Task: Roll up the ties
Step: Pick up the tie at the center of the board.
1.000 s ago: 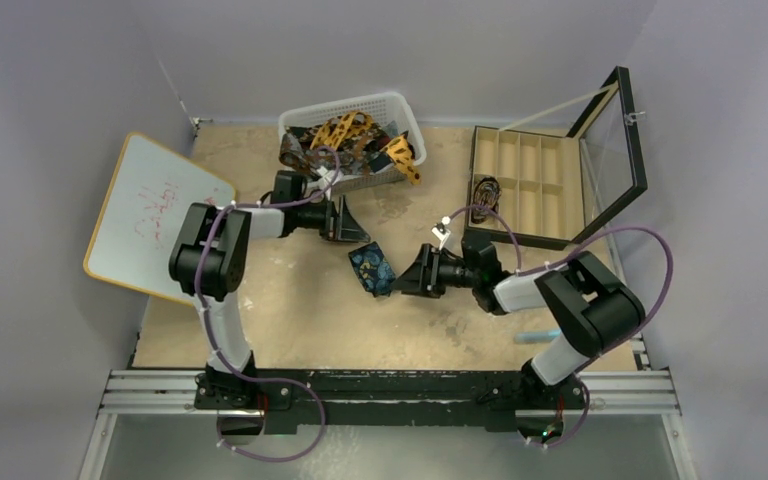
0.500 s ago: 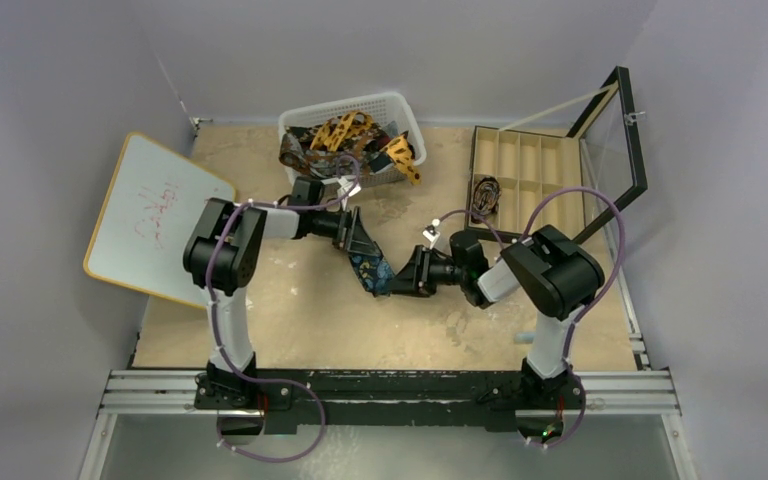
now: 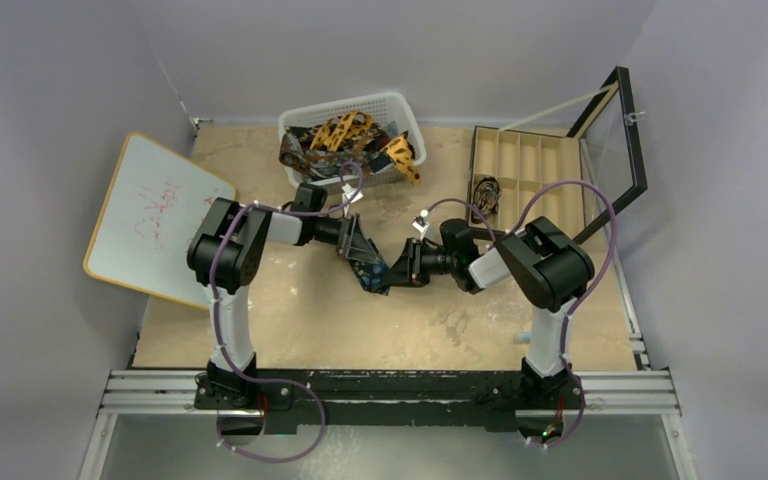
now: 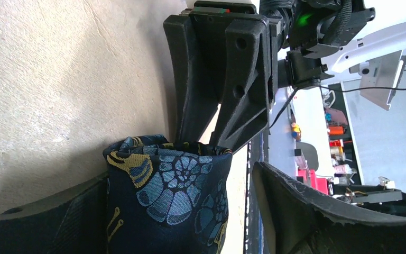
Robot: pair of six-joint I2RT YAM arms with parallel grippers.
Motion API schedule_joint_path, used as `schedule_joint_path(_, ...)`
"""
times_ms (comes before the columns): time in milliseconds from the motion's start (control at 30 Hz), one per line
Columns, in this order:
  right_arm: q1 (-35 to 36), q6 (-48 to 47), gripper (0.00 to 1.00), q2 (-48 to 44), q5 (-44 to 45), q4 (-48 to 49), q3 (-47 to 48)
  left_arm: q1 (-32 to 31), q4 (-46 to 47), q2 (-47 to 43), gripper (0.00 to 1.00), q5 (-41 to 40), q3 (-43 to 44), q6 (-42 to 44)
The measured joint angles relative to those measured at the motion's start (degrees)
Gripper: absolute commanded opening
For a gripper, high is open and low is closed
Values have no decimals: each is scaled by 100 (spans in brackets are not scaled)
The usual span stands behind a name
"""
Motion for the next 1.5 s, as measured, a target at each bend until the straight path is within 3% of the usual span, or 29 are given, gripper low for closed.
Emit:
schedule_joint_path(233, -4, -107, 37, 20, -94, -50, 48, 0, 282, 0, 75, 61, -166, -173)
schedule_joint_path(467, -4, -111, 37, 101, -155, -96, 166, 2, 144, 0, 56, 24, -254, -179)
schedule_joint_path(633, -4, -114, 39, 175, -234, -105, 229, 2, 87, -11, 34, -9, -367, -179)
schedule_joint_path(733, -4, -140, 46, 179, -291, -122, 247, 2, 59, -59, 21, -26, -402, -188)
schedule_joint_path(933, -9, -365, 76, -98, -391, -308, 271, -2, -74, -354, 5, -120, -463, -186)
schedule_joint_path(1033, -138, -645, 90, -511, -339, -511, 149, -4, -184, -640, 3, -140, -463, -151)
schedule_joint_path(1133, -380, -920, 98, -957, -389, -697, 22, -4, -391, -977, 0, -146, -463, -81)
schedule_joint_path(1500, -549, -2157, 99, -2041, -1108, -1672, 420, -24, -1117, -2181, 0, 201, -323, 66)
